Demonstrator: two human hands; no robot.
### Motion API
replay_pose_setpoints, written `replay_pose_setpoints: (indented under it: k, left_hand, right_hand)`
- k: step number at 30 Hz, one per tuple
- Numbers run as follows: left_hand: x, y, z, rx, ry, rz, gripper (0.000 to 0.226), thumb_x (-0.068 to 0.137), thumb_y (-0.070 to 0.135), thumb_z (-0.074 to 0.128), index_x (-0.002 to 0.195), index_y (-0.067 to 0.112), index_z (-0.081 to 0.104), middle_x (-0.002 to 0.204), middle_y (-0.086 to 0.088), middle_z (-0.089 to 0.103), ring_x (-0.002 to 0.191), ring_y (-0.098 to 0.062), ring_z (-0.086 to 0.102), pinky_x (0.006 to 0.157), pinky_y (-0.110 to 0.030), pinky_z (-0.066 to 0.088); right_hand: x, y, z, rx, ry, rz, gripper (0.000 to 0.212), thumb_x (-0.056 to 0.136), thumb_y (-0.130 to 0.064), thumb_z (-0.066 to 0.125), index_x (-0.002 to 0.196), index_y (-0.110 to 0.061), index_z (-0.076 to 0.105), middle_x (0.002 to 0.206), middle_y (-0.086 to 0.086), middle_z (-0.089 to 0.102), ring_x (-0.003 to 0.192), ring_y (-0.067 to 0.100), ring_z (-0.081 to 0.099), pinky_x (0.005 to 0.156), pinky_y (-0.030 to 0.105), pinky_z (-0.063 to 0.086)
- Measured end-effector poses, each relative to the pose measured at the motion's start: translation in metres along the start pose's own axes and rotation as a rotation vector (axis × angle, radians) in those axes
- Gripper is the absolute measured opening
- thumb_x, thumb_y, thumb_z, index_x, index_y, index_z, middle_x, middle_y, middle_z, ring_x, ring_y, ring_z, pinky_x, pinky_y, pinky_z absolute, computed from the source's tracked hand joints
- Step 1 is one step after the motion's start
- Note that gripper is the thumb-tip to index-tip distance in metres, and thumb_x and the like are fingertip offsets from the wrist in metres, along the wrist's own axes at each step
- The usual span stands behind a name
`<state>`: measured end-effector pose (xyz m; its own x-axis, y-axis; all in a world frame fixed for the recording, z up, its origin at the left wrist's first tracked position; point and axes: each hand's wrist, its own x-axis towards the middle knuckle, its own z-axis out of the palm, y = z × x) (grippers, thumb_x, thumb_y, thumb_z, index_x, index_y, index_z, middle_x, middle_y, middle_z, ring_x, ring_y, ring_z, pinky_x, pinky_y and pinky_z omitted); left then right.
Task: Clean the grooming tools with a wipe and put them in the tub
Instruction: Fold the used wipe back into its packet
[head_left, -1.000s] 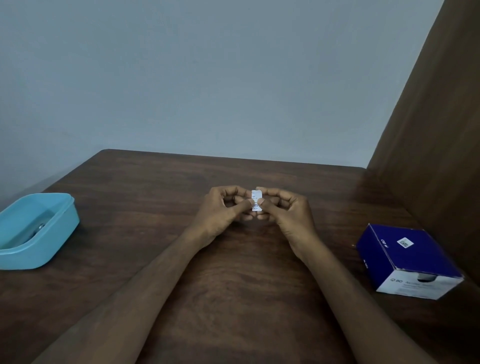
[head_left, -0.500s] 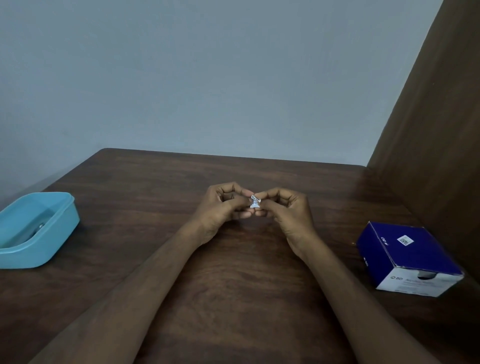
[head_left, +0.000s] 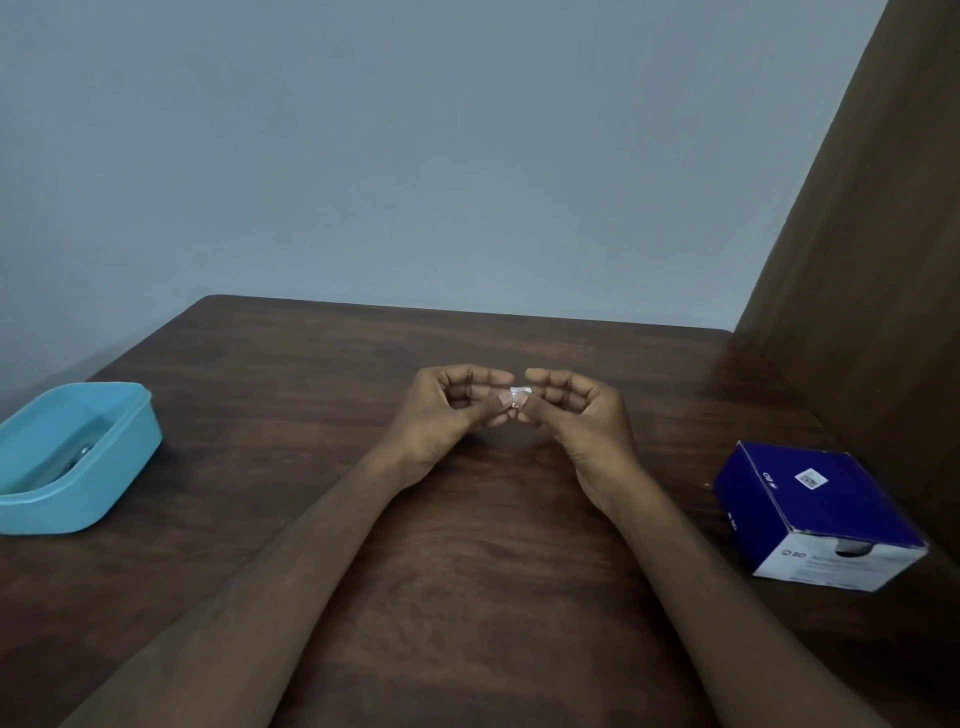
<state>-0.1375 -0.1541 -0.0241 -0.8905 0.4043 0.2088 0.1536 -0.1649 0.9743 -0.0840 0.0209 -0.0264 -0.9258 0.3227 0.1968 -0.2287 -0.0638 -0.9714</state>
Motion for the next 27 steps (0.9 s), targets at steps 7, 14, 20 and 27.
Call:
replay_pose_setpoints:
  k: [7, 14, 20, 27]
  left_hand:
    - [0.001, -0.005, 0.0, 0.176, 0.052, 0.101, 0.022, 0.089, 0.006, 0.084, 0.111, 0.005, 0.079, 0.096, -0.012, 0.082, 0.092, -0.027, 0.081, 0.083, -0.031, 0.065]
    - [-0.002, -0.003, -0.011, 0.708, 0.183, 0.31, 0.023, 0.089, 0.029, 0.087, 0.109, 0.02, 0.083, 0.088, 0.009, 0.082, 0.078, -0.001, 0.077, 0.076, -0.023, 0.063]
    - [-0.015, 0.006, -0.014, 1.406, 0.17, 0.296, 0.022, 0.097, 0.042, 0.067, 0.11, 0.03, 0.08, 0.094, 0.004, 0.078, 0.095, -0.027, 0.071, 0.071, -0.033, 0.049]
    - [-0.077, 0.012, -0.001, 1.444, -0.012, 0.003, 0.057, 0.11, 0.05, 0.042, 0.158, 0.02, 0.048, 0.17, -0.002, 0.038, 0.156, -0.027, 0.035, 0.124, -0.048, 0.034]
  right_hand:
    - [0.0, 0.007, -0.001, -0.085, -0.064, -0.017, 0.017, 0.088, -0.01, 0.085, 0.104, -0.005, 0.082, 0.095, 0.01, 0.083, 0.086, 0.019, 0.078, 0.083, 0.032, 0.061]
    - [-0.006, 0.012, 0.002, -0.378, -0.018, -0.165, 0.006, 0.095, -0.015, 0.079, 0.094, -0.021, 0.08, 0.083, 0.0, 0.081, 0.074, 0.016, 0.078, 0.078, 0.04, 0.066]
    - [-0.013, 0.01, 0.002, -0.633, -0.105, -0.258, 0.008, 0.098, -0.019, 0.071, 0.093, -0.024, 0.075, 0.077, -0.007, 0.075, 0.064, 0.014, 0.069, 0.07, 0.036, 0.059]
    - [-0.039, -0.005, 0.01, -0.76, 0.029, -0.286, 0.007, 0.099, -0.013, 0.071, 0.098, -0.014, 0.078, 0.086, -0.012, 0.07, 0.079, 0.008, 0.066, 0.082, 0.03, 0.054]
